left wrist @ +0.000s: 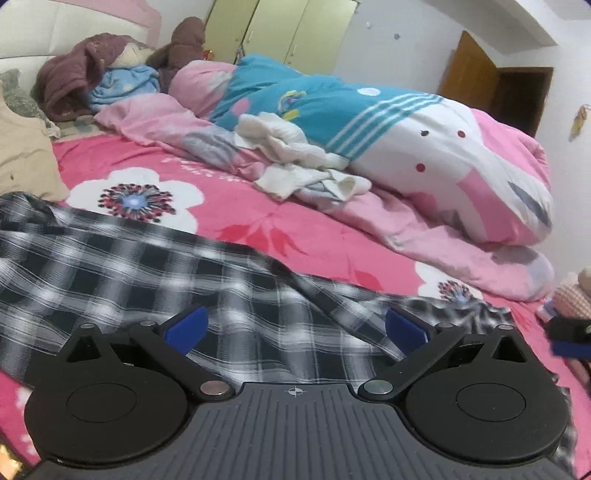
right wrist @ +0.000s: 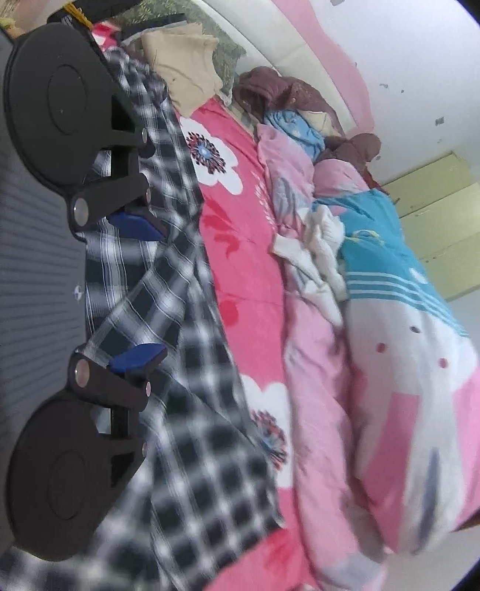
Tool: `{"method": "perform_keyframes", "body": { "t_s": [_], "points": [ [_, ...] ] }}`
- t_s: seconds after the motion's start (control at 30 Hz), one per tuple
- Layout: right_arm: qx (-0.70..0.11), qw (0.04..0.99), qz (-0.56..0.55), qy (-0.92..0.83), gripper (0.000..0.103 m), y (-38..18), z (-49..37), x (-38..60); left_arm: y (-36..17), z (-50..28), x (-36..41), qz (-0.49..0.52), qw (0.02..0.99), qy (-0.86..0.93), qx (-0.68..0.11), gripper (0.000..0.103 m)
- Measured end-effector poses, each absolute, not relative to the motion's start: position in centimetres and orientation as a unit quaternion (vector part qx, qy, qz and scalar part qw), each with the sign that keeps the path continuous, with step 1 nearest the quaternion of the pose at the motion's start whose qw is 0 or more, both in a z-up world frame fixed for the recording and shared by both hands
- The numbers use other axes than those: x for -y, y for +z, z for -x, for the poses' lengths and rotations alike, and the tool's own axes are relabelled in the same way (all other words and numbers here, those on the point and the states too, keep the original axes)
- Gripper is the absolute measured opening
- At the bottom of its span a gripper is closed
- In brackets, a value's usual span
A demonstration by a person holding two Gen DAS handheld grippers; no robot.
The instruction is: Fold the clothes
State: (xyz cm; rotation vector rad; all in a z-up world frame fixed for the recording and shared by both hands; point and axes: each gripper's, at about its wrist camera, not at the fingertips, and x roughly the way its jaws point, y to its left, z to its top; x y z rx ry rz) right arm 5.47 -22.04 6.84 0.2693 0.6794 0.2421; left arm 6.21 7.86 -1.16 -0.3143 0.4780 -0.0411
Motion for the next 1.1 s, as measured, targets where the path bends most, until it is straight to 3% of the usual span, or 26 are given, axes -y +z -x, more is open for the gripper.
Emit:
{"method": "perform_keyframes", "body": {
  "t_s": [0.43, 0.7, 0.93, 1.1],
  "points": [
    [-0.306, 0.94, -0.032, 0.146, 0.065, 6.1, -7.1, 21.7, -3.9, -9.0, -6.1, 0.113, 0.969, 0.067, -0.207, 0.103],
    [-0.3, 0.927, 0.074, 0.213, 0.063, 3.3, -11.9, 17.1, -6.5, -10.5, -6.0, 0.095, 0.959, 0.078, -0.256, 0.102],
    [-0.292, 0.903, 0.166, 0.269, 0.043, 0.9, -16.1, 13.1, -7.4, -11.3, -5.9, 0.092, 0.953, 0.08, -0.279, 0.102],
    [-0.292, 0.868, 0.246, 0.316, 0.039, -2.2, -17.4, 9.4, -7.7, -11.5, -5.5, 0.082, 0.952, 0.082, -0.283, 0.102]
  ]
}}
